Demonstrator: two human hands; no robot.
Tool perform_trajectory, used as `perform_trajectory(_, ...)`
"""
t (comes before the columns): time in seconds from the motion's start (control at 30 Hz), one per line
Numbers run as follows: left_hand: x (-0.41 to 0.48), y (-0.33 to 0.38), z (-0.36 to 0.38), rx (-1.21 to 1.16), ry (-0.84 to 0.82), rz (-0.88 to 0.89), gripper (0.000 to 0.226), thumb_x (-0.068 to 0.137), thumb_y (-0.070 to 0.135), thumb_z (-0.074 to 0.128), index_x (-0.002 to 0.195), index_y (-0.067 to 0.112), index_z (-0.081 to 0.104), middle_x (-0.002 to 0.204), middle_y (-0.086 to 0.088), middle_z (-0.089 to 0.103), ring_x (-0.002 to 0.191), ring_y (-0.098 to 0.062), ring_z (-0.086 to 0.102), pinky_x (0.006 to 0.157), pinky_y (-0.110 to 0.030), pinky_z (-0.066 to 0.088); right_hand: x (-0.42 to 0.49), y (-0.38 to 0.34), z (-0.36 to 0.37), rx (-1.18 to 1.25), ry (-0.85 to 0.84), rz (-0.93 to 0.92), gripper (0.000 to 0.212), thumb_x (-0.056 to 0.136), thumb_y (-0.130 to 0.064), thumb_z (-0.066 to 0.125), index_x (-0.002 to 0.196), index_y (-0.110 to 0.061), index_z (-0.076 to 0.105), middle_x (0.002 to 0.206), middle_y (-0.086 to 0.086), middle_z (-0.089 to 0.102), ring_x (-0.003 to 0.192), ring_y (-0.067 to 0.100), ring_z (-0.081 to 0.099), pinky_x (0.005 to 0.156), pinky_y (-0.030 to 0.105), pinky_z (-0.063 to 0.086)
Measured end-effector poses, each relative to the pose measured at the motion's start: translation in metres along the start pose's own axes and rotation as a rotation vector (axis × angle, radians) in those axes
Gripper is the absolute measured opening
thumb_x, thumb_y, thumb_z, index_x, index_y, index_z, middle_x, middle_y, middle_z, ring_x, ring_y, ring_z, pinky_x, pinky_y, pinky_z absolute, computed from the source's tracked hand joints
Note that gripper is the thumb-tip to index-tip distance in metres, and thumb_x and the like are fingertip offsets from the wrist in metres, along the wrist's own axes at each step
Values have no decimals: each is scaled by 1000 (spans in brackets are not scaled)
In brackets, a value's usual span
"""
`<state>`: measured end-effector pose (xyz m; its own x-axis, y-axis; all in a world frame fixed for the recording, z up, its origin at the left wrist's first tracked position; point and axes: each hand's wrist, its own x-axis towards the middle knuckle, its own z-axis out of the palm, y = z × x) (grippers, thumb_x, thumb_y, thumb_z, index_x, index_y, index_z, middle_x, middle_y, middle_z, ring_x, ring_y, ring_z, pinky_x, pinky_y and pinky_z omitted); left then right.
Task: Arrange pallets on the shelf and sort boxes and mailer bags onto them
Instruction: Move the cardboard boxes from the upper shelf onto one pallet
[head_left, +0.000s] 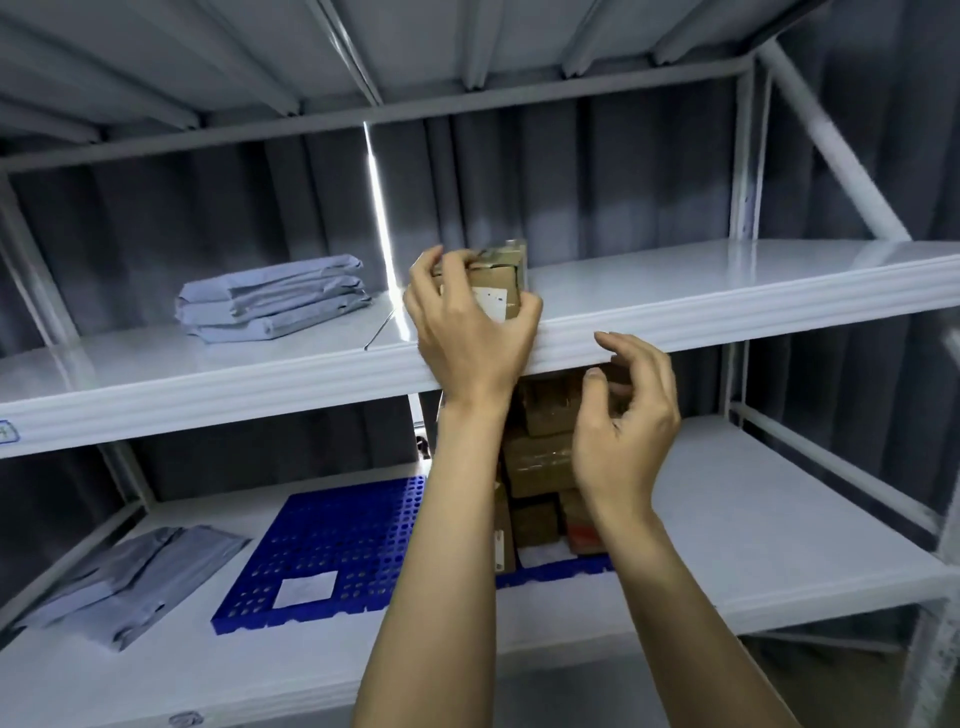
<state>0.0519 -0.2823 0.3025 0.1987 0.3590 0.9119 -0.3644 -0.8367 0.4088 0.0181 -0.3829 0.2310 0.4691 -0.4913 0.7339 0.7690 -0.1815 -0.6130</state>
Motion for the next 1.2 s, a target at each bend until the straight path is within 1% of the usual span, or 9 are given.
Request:
perform_trajectory(0.1, -19, 0, -24, -275, -8, 101, 52, 67, 28, 72, 110, 4, 57, 124, -10, 50, 118, -21, 49, 96, -26, 44, 1, -1, -6, 92, 16, 114, 26, 90, -3, 53, 112, -11, 65, 114, 3, 60, 101, 8, 57, 77, 13, 47)
perform_trajectory(0.17, -36, -2, -36, -415, -41, 94, 57, 67, 26, 72, 115, 2, 50, 129, -11, 48, 123, -21, 46, 102, -30, 42, 1, -1, -7, 176, 36, 216, 25, 92, -8, 53, 115, -13, 63, 110, -1, 62, 97, 7, 60, 77, 16, 49)
perform_trajectory(0.33, -67, -8, -57, -783, -104, -98, 74, 73, 27, 60, 131, -8, 30, 138, -24, 38, 121, -10, 50, 93, -25, 47, -3, -2, -12, 400, 7, 452, 32, 94, -26, 52, 125, -17, 52, 112, -10, 60, 102, 2, 62, 85, 32, 55)
perform_trajectory(0.5, -103, -42, -73, -958, -165, -444, 74, 67, 40, 63, 131, 14, 36, 134, -12, 51, 118, -29, 51, 87, -47, 48, -13, 10, -22, 591, -4, 629, 48, 80, -45, 53, 125, -30, 45, 115, -11, 62, 100, -5, 62, 90, 35, 50)
perform_trajectory(0.63, -124, -66, -83, -975, -231, -657, 89, 56, 54, 72, 131, 17, 41, 123, -7, 54, 105, -23, 54, 69, -29, 54, -23, 24, -33, 608, 77, 649, 60, 79, -47, 54, 133, -25, 41, 104, -20, 67, 94, -5, 64, 76, 21, 50)
perform_trajectory(0.8, -141, -87, -81, -812, -267, -873, 43, 74, 41, 56, 113, 23, 48, 109, -4, 52, 98, -21, 52, 69, -27, 46, -39, 49, -39, 440, 159, 722, 61, 75, -51, 62, 128, -25, 48, 124, -1, 59, 111, 18, 61, 93, 40, 52)
perform_trajectory(0.93, -156, -101, -76, -600, -288, -1042, 13, 96, 35, 48, 105, 27, 50, 116, -9, 53, 100, -22, 53, 76, -33, 48, -64, 74, -45, 332, 83, 833, 35, 87, -43, 61, 115, -22, 56, 114, 0, 63, 103, 17, 62, 65, 22, 54)
perform_trajectory(1.1, -171, -120, -82, -491, -395, -1225, 33, 92, 49, 51, 114, 25, 48, 111, -7, 58, 101, -23, 58, 77, -36, 53, -91, 93, -48, 241, 38, 931, 41, 81, -38, 66, 115, -17, 57, 114, 0, 63, 103, 16, 62, 90, 44, 54)
perform_trajectory(1.2, -175, -127, -90, -519, -453, -1285, 37, 90, 45, 56, 118, 22, 48, 111, -7, 59, 102, -23, 60, 83, -41, 56, -98, 96, -47, 255, 14, 945, 33, 90, -23, 62, 119, -8, 55, 111, -3, 63, 103, 18, 62, 88, 43, 54)
